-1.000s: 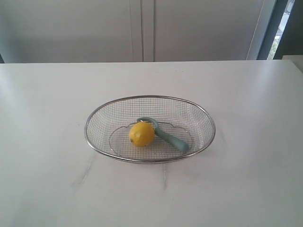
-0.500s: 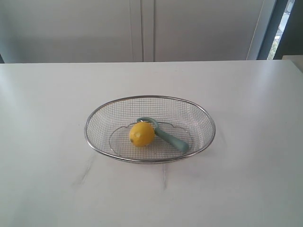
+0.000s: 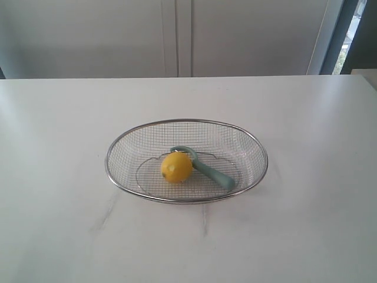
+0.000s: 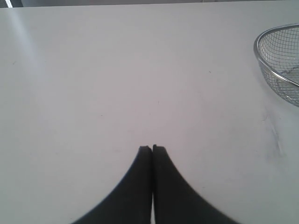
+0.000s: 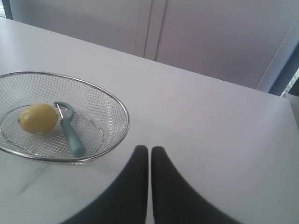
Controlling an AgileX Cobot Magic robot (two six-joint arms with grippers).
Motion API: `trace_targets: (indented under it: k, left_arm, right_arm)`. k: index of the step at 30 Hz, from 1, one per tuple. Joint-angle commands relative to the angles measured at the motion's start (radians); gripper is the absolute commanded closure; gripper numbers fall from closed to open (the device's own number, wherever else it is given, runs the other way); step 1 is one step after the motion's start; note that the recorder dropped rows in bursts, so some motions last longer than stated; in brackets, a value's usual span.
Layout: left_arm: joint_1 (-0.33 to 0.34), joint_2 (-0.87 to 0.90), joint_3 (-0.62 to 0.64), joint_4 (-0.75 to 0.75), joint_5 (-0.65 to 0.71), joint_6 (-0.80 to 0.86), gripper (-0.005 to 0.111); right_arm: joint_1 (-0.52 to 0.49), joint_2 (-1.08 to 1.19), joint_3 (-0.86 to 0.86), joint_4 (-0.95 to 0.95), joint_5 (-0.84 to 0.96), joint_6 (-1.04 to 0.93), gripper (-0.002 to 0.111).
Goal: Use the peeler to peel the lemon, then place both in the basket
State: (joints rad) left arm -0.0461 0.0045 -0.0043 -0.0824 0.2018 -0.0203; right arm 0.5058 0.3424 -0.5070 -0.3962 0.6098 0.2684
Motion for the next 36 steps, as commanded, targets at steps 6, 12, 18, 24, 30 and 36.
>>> trace_targets:
  k: [6,12,18,24,30,36]
  left_arm:
    - [0.003,-0.004,0.004,0.002,0.001,-0.005,0.107]
    - [0.003,-0.004,0.004,0.002,0.001,-0.002,0.107]
    - [0.003,-0.004,0.004,0.002,0.001,-0.002,0.107]
    - [0.003,-0.004,0.004,0.002,0.001,-0.002,0.107]
    - [0.003,-0.004,0.004,0.002,0.001,-0.002,0.107]
    - [0.003,-0.004,0.004,0.002,0.001,-0.002,0.107]
  right_arm:
    - [-0.045,-0.003,0.135,-0.002,-0.013,0.003,0.105]
    - [-0.197,-0.034,0.245,-0.002,-0.082,0.003,0.105]
    - [-0.394,-0.124,0.330,-0.002,-0.160,0.003,0.105]
    - [-0.582,-0.206,0.407,-0.002,-0.188,0.003,0.105]
    - [-0.626,-0.267,0.482,-0.002,-0.226,0.003,0.105]
    - [-0.619,-0.342,0.507,0.078,-0.298,0.001,0.105]
